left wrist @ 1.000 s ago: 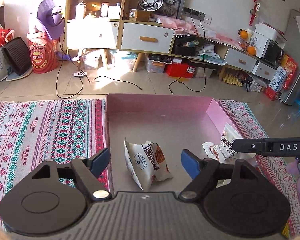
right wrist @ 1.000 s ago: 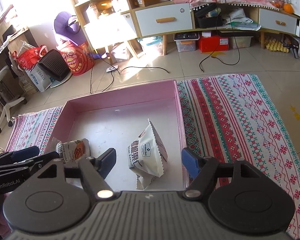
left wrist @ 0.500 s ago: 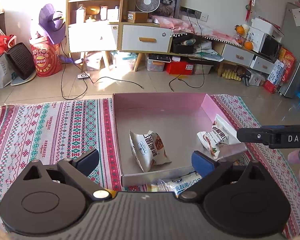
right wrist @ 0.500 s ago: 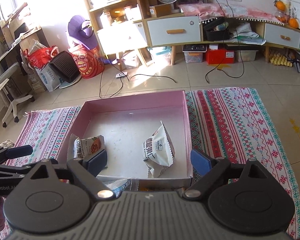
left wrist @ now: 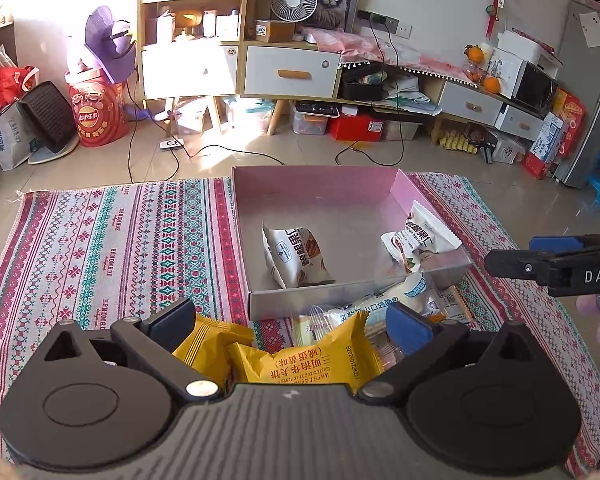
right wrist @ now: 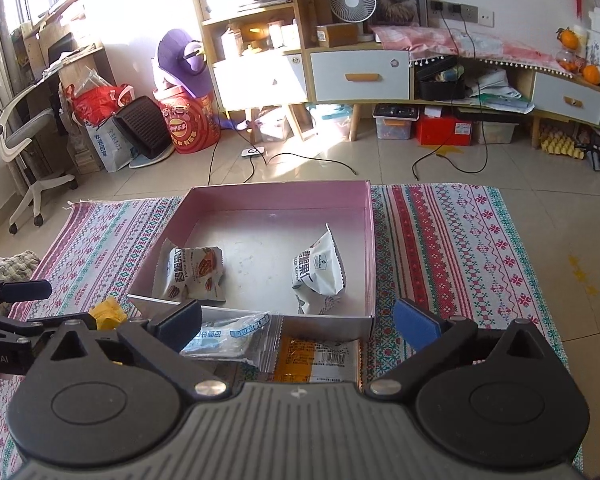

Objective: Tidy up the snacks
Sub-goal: 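Withdraw the left gripper from the box back over the snack pile, then grasp the pink pastry bag with the right gripper while the left grasps a red snack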

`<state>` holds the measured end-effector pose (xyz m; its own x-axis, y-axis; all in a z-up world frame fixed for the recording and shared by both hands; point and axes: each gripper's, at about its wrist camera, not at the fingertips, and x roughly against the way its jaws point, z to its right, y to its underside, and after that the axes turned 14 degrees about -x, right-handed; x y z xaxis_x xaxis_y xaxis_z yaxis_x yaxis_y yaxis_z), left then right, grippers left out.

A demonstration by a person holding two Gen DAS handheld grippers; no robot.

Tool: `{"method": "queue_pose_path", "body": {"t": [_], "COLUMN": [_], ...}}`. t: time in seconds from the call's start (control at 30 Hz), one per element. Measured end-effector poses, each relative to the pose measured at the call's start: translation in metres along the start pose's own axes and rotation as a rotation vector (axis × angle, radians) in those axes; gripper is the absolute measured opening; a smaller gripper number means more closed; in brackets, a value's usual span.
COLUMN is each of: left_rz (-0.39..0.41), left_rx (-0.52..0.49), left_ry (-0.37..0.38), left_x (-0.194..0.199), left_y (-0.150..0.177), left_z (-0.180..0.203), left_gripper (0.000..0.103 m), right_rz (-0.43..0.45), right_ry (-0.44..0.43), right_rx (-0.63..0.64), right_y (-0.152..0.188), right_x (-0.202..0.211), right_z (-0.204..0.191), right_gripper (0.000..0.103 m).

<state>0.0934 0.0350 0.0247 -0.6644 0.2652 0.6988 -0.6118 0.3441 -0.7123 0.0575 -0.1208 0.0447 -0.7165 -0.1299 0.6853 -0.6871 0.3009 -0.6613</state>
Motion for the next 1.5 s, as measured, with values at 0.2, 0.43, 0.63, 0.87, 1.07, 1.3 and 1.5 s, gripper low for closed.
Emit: {"method": "queue_pose_path", "body": {"t": [0.2, 0.43, 0.63, 0.87, 1.07, 1.3, 1.5], "left_rz": [0.004, -0.010, -0.031, -0.070, -0.110, -0.156, -0.128], "left_rx": [0.012, -0.009, -0.022, -0.024, 0.017, 0.040, -0.046], "left_ry": [0.025, 0.027, 0.024, 0.025, 0.005, 0.050, 0.138], "left_x": [0.006, 0.014, 0.020, 0.020, 0.010, 0.004, 0.016], "left_y": [0.018, 0.041, 0.056, 0.072, 0.085, 0.091, 0.084], "left_z": [-0.002, -0.003, -0.008, -0.011, -0.011, -0.004, 0.014], "left_gripper": [0.103, 0.103, 0.103, 0.103, 0.103, 0.102, 0.101], "right_rz": [-0.041, -0.087, -0.122, -0.166, -0.217, -0.272, -0.269], "right_ry": [-0.001, -0.018, -0.036, -0.038, -0.033, 0.000, 0.006], "right_rx": [0.004, 0.032, 0.061, 0.121, 0.188, 0.230, 0.312], "right_y": [0.014, 0.035, 0.051, 0.068, 0.081, 0.091, 0.101], "right_x": [0.003, 0.006, 0.011, 0.010, 0.004, -0.001, 0.002], "right_z": [0.002, 0.001, -0.005, -0.010, -0.014, -0.017, -0.022], "right_gripper": [0.102, 0.102, 0.102, 0.102, 0.102, 0.097, 0.091]}}
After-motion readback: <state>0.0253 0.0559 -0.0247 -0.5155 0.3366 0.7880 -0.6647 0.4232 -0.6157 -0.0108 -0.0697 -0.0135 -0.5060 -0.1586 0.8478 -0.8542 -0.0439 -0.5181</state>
